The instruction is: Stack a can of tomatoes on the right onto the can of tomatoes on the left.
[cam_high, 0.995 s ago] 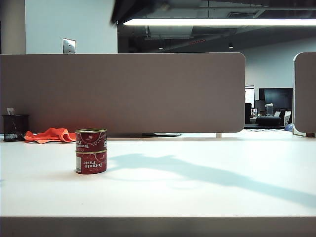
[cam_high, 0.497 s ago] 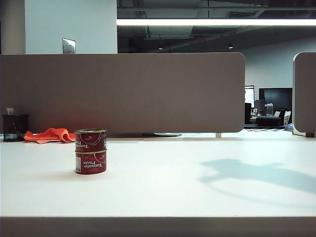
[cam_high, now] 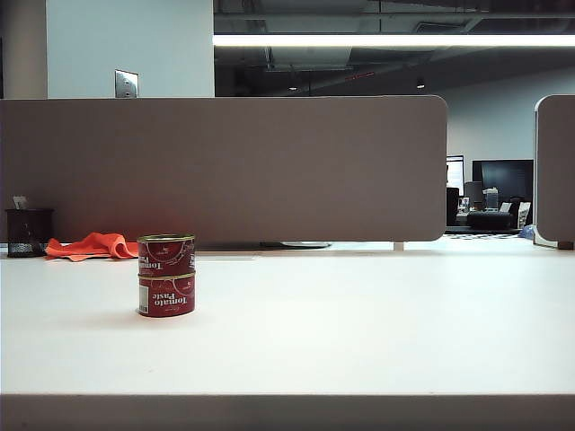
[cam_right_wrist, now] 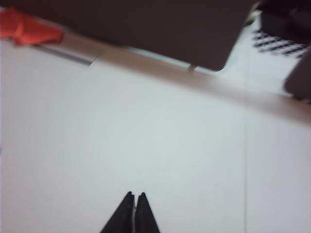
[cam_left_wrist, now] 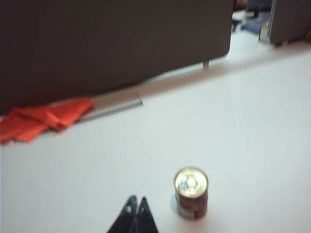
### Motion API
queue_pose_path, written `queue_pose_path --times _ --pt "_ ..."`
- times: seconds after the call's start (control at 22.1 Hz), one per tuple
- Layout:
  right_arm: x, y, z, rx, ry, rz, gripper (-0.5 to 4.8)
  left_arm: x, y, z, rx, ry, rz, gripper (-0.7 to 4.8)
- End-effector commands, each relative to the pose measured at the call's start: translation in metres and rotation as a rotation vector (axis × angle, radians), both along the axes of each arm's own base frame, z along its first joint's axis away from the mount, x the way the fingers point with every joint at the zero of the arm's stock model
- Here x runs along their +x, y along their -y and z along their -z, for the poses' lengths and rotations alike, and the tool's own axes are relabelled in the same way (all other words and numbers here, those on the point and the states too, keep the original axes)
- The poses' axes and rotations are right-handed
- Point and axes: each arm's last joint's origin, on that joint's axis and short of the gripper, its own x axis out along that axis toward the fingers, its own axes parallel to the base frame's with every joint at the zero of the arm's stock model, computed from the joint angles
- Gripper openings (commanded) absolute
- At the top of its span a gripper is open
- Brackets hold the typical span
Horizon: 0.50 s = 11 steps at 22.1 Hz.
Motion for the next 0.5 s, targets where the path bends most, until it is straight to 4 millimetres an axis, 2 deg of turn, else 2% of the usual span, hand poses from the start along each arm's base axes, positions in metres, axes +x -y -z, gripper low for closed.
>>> queue_pose_path --times 0.05,0.09,0.14,0.23,0.5 --pt "-0.015 0.011 0.018 0.05 0.126 0.088 0.22 0.013 0.004 0.028 -0.013 -0.093 -0.014 -0.05" --pt "-0.017 0.013 0.025 0.056 0.149 0.115 0.22 0.016 0.004 0.035 -0.026 -0.101 -0.032 -0.05" --pt "-0.02 0.015 0.037 0.053 0.148 0.12 0.46 0.02 0.005 0.045 -0.034 -0.097 -0.059 -0.05" --pt "-0.022 0.014 0.057 0.069 0.127 0.061 0.53 0.026 0.006 0.058 -0.043 -0.062 -0.074 -0.05" --pt "0.0 -0.002 0.105 0.186 0.276 -0.079 0.53 0.035 0.009 0.087 -0.113 0.048 -0.074 -0.05"
